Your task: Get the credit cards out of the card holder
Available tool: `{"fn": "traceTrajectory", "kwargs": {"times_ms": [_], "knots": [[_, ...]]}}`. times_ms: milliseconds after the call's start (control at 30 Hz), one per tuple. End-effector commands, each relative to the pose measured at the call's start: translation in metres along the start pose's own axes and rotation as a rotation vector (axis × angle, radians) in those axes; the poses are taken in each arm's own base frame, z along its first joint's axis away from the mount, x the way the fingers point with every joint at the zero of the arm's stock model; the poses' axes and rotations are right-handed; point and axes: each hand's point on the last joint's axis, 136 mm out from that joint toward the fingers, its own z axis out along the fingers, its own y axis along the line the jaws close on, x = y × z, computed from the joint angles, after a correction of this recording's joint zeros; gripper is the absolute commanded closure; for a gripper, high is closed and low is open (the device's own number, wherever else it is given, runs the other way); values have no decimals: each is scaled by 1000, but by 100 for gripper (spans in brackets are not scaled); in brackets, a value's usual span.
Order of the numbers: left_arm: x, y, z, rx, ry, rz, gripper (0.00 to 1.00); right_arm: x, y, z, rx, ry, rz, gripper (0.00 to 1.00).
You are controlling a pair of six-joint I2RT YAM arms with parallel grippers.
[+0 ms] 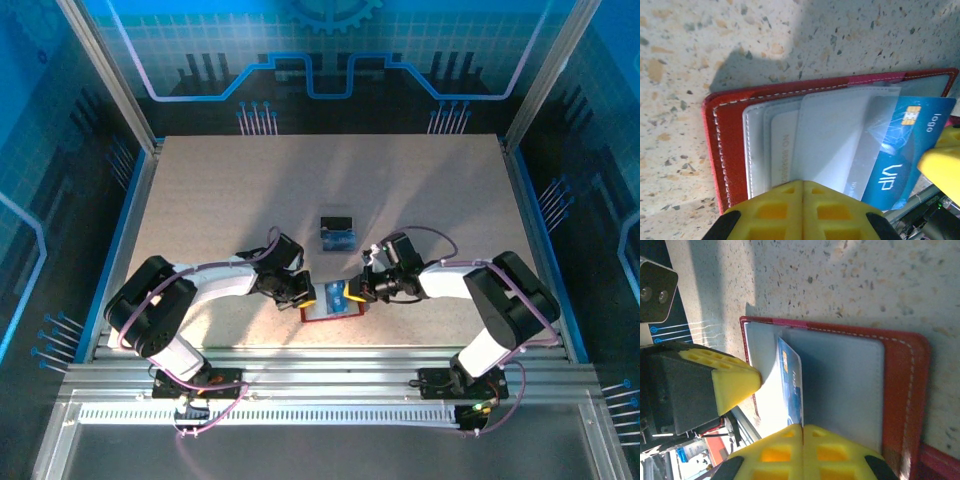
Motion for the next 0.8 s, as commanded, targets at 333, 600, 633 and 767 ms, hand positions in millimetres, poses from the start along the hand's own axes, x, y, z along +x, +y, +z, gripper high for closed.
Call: {"fn": "traceTrajectory", "kwargs": {"times_ms": [333,600,633,767], "knots": [[3,0,-9,-52,-4,39,85,0,11,-40,107,13,-103,100],[-8,-29,-29,2,-62,92,75,7,23,-69,266,100,-333,100],[-9,-30,-32,-1,-72,95,75,6,28,-72,297,112,-389,100],[-15,-26,-38,-23,-117,103,74,15,31,-82,476,228,-663,100]]}}
